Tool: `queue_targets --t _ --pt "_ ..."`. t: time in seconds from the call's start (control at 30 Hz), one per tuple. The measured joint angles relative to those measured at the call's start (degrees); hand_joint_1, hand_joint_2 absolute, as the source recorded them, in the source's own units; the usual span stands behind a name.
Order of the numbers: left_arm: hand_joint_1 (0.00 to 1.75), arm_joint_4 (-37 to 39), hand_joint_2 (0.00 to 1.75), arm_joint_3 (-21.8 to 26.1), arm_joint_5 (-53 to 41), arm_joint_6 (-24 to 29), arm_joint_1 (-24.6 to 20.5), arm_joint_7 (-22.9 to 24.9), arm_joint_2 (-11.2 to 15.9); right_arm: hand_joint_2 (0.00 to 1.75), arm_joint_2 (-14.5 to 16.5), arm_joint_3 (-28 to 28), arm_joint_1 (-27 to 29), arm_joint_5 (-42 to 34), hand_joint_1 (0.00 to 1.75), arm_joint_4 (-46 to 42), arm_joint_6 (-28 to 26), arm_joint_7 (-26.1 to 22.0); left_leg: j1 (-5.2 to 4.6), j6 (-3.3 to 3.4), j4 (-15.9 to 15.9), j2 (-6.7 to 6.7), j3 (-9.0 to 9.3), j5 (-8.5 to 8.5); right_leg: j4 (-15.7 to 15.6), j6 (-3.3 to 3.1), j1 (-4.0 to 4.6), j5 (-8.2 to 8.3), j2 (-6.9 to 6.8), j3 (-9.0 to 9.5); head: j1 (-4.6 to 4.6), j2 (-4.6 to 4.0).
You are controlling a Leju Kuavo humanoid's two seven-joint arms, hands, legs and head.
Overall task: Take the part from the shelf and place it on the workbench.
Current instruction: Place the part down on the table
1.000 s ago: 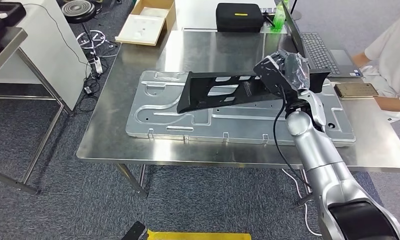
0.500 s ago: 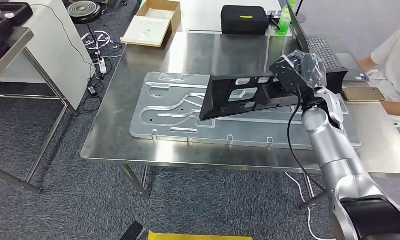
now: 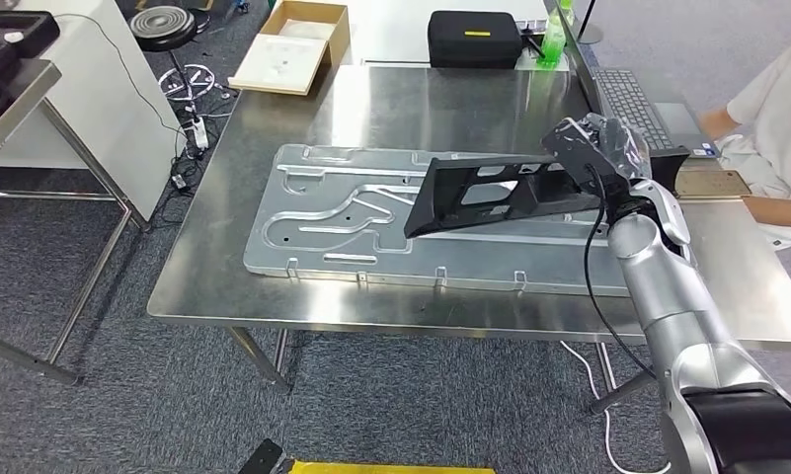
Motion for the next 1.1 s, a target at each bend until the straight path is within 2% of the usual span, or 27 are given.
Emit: queue_targets --t 0.07,0.13,0.2,0.23,0.27,0.3,0.33,0.37,0.43,0.5,0.57,0.63,0.7,0.77,0.8,0.83,0.87,0.93,0.97,1.0,1.03,1.1 --pt "0.0 0.0 1.75 0.0 -0.1 0.2 0.0 -0.1 0.0 1.75 -0.3 -0.2 0.1 -0.1 1.75 0.4 -0.2 0.0 -0.15 0.22 -1.1 -0.02 0.47 -0.02 -0.1 0.6 -0.04 0.1 0.01 -0.09 0.0 0.0" --pt "0.0 0.0 1.75 0.0 -0.2 0.5 0.0 -0.1 0.0 0.87 -0.7 -0.6 0.2 -0.2 0.87 0.8 -0.7 0.0 0.04 0.79 -1.9 -0.03 0.83 0.43 0.3 1.26 -0.24 -0.32 0.03 -0.22 -0.01 0.0" --pt "0.0 0.0 1.75 0.0 -0.7 1.0 -0.1 -0.1 0.0 0.0 -1.1 -1.3 0.4 -0.3 0.0 1.3 -1.4 -0.3 0.25 1.38 -2.6 -0.02 1.19 0.87 4.0 1.81 -0.36 -2.64 0.09 -1.85 0.01 0.0" --pt "0.0 0.0 1.75 0.0 -1.0 1.2 -0.1 0.0 0.1 0.44 -1.4 -1.6 0.5 -0.5 0.0 1.6 -1.6 -0.4 0.23 1.52 -2.6 -0.03 1.21 0.91 7.3 2.06 -0.37 -4.36 0.12 -3.44 0.01 0.0" --pt "0.0 0.0 1.31 0.0 -1.4 1.5 -0.1 0.1 0.1 0.87 -1.6 -1.8 0.6 -0.8 0.0 1.9 -1.7 -0.5 0.23 1.61 -2.6 -0.04 1.2 0.9 10.9 2.28 -0.42 -5.87 0.12 -5.22 0.01 0.0" --pt "0.0 0.0 0.87 0.0 -1.7 1.8 -0.1 0.2 0.1 1.31 -1.7 -2.0 0.9 -1.0 0.0 2.3 -1.7 -0.6 0.23 1.61 -2.6 -0.05 1.2 0.86 13.5 2.48 -0.51 -6.59 0.12 -6.61 0.02 0.0" --pt "0.0 0.0 0.44 0.0 -1.8 2.0 -0.1 0.4 0.1 1.75 -1.8 -2.2 1.1 -1.2 0.0 2.7 -1.7 -0.5 0.24 1.56 -2.5 -0.06 1.2 0.79 14.4 2.63 -0.65 -6.27 0.11 -7.18 0.01 0.0" --pt "0.0 0.0 0.0 0.0 -1.7 2.2 -0.1 0.5 0.1 1.75 -1.8 -2.4 1.3 -1.3 0.0 3.0 -1.7 -0.5 0.26 1.46 -2.4 -0.08 1.2 0.69 13.1 2.74 -0.8 -4.97 0.1 -6.69 0.01 0.0" --pt "0.0 0.0 0.0 0.0 -1.3 2.3 -0.2 0.9 0.1 1.75 -1.8 -2.7 1.2 -1.4 0.0 3.5 -1.7 -0.2 0.31 1.02 -1.9 -0.11 1.16 0.26 6.3 2.83 -1.07 -1.45 0.11 -3.36 0.01 0.0" --pt "0.0 0.0 0.0 0.0 -0.9 2.5 -0.4 1.4 0.1 1.75 -1.8 -2.8 0.9 -1.5 0.0 4.0 -1.7 0.0 0.16 0.43 -1.3 -0.15 0.92 -0.16 1.1 2.41 -0.92 0.14 0.22 -0.87 -0.01 0.0" --pt "0.0 0.0 0.0 0.0 -0.8 2.5 -0.5 1.7 0.1 1.75 -1.8 -2.9 0.7 -1.5 0.0 4.4 -1.8 0.1 0.0 -0.06 -1.2 -0.18 0.76 -0.26 0.3 1.62 -0.65 0.04 0.31 -0.63 -0.02 0.0" --pt "0.0 0.0 0.0 0.0 -0.8 2.5 -0.6 1.8 0.1 1.75 -1.9 -3.0 0.6 -1.5 0.0 4.7 -1.8 0.2 0.03 -0.55 -0.9 -0.13 0.68 -0.71 0.2 0.86 -0.76 0.08 0.28 -0.51 -0.02 0.0" --pt "0.0 0.0 0.0 0.0 -0.8 2.5 -0.6 1.8 0.1 1.75 -1.9 -3.0 0.2 -1.4 0.0 5.0 -1.7 0.4 0.13 -1.04 2.8 -0.03 -0.84 -3.03 0.0 0.11 -0.82 0.1 0.19 -0.23 -0.02 0.0" --pt "0.0 0.0 0.0 0.0 -0.8 2.5 -0.6 1.9 0.1 1.75 -1.9 -3.0 -0.3 -1.3 0.0 5.6 -1.3 1.2 0.23 -1.26 10.1 0.04 -4.29 -6.4 -0.1 -0.3 -0.61 0.01 0.1 -0.1 -0.02 0.0" --pt "0.0 0.0 0.0 0.0 -0.8 2.5 -0.6 1.9 0.1 1.75 -1.9 -3.0 -0.6 -1.3 0.0 6.1 -0.7 2.0 0.25 -1.26 13.3 0.04 -5.92 -7.33 0.0 -0.37 -0.47 -0.02 0.08 -0.06 -0.01 0.0" --pt "0.0 0.0 0.0 0.0 -0.8 2.4 -0.5 1.9 0.1 1.75 -1.9 -3.0 -1.1 -1.3 0.0 7.0 0.0 3.0 0.25 -1.18 14.7 0.04 -6.77 -7.24 0.0 -0.41 -0.35 -0.04 0.07 -0.04 -0.02 0.0" --pt "0.0 0.0 0.0 0.0 -0.8 2.4 -0.5 1.9 0.1 1.75 -1.9 -3.0 -1.8 -1.3 0.0 8.0 0.8 4.0 0.23 -0.99 14.0 0.04 -6.59 -6.13 0.0 -0.44 -0.26 -0.06 0.09 0.01 -0.02 0.0" --pt "0.0 0.0 0.0 0.2 -0.8 2.4 -0.5 2.0 0.2 1.75 -1.9 -3.1 -3.5 -1.7 0.0 10.2 2.1 5.5 0.07 -0.29 7.2 0.04 -3.52 -2.21 0.0 -0.46 -0.14 -0.11 0.13 0.17 -0.02 0.0" --pt "0.0 0.0 0.0 0.3 -0.8 2.4 -0.6 2.0 0.2 1.75 -1.9 -3.1 -4.3 -1.9 0.0 11.2 2.5 6.0 -0.07 0.07 3.5 0.05 -1.68 -0.81 0.1 -0.38 -0.02 -0.16 0.15 0.19 -0.01 0.0" --pt "0.0 0.0 0.0 0.3 -0.8 2.4 -0.6 2.0 0.3 1.75 -1.9 -3.1 -5.1 -2.0 0.0 12.3 2.8 6.4 -0.22 0.31 0.8 0.06 -0.37 -0.01 0.1 -0.24 0.02 -0.17 0.16 0.18 -0.02 0.0" --pt "0.0 0.0 0.0 0.4 -0.7 2.4 -0.6 2.0 0.4 1.75 -1.9 -3.2 -5.6 -2.0 0.0 13.3 2.9 6.6 -0.37 0.46 -0.6 0.06 0.28 0.18 0.1 -0.03 0.03 -0.13 0.16 0.15 -0.01 0.0" --pt "0.0 0.0 0.0 0.6 -0.7 2.4 -0.6 2.0 0.5 1.75 -1.9 -3.2 -6.4 -1.9 0.0 15.1 2.8 7.1 -0.4 0.68 -1.3 0.01 0.53 0.3 -0.1 0.62 0.02 0.02 0.13 0.16 -0.01 0.0"
